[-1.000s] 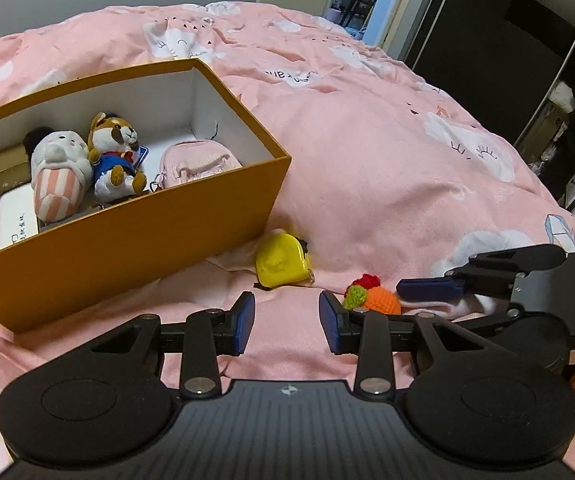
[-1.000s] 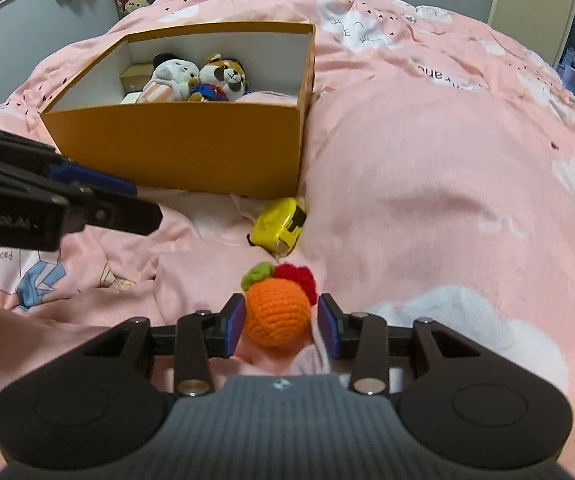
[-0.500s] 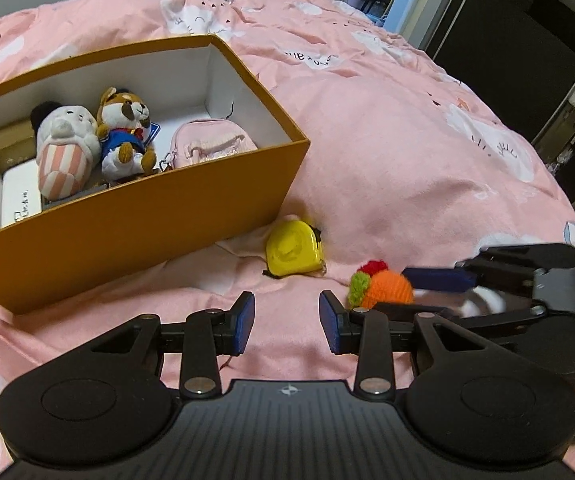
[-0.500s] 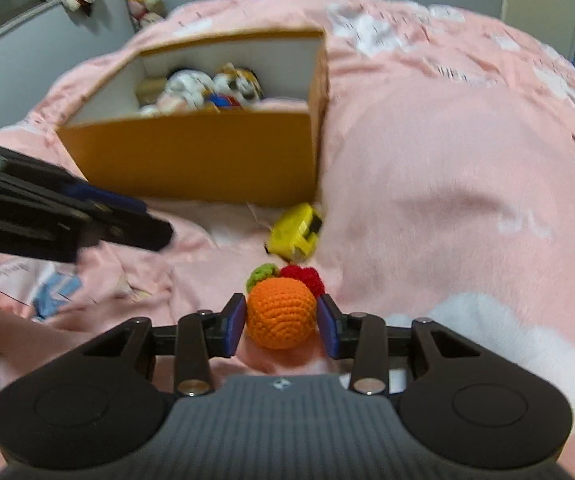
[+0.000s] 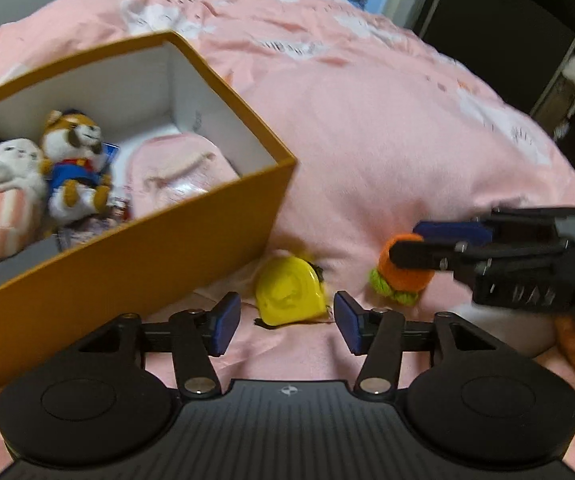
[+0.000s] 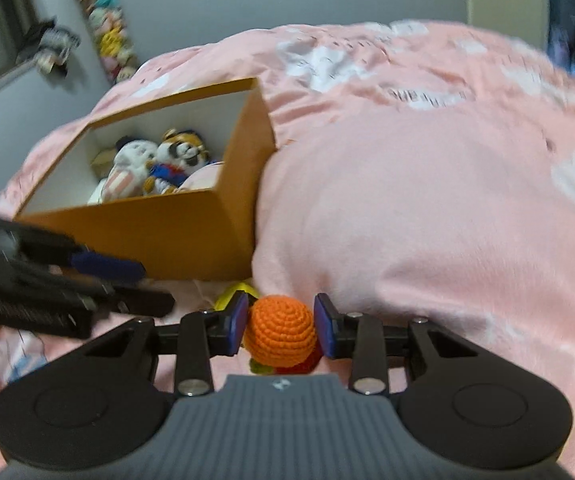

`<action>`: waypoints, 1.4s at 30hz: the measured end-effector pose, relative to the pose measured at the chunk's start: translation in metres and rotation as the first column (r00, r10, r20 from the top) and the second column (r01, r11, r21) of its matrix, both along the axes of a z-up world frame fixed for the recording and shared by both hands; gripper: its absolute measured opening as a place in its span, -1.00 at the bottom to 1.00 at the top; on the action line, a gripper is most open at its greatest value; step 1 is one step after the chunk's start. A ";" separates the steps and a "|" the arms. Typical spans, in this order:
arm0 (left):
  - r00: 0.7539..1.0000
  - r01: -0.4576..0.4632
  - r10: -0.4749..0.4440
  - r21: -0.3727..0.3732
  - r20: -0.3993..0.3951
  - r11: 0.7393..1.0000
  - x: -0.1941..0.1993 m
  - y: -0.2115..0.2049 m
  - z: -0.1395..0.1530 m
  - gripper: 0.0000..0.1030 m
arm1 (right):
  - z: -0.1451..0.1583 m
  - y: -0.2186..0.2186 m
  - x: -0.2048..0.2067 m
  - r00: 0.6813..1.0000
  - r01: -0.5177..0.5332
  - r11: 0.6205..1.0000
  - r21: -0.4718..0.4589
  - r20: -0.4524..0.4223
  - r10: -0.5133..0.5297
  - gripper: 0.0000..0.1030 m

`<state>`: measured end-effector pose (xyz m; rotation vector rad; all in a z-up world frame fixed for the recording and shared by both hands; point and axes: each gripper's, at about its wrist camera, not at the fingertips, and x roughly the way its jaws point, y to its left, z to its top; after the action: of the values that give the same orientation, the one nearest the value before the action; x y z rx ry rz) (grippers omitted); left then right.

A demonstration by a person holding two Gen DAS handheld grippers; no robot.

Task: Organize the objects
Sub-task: 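Grasp the orange crocheted toy with the right gripper while the left grasps the yellow tape measure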

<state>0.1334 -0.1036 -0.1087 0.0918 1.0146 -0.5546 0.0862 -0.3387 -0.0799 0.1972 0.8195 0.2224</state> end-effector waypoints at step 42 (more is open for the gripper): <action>0.979 -0.143 0.123 -0.117 -0.164 0.983 0.015 0.009 -0.063 0.44 | -0.017 -0.002 0.007 0.999 0.018 0.998 0.054 -0.043 -0.016 -0.20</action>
<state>0.1487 -0.0946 -0.1716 -0.1351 1.1257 -0.5080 0.0927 -0.3410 -0.0964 0.2609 0.8542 0.2252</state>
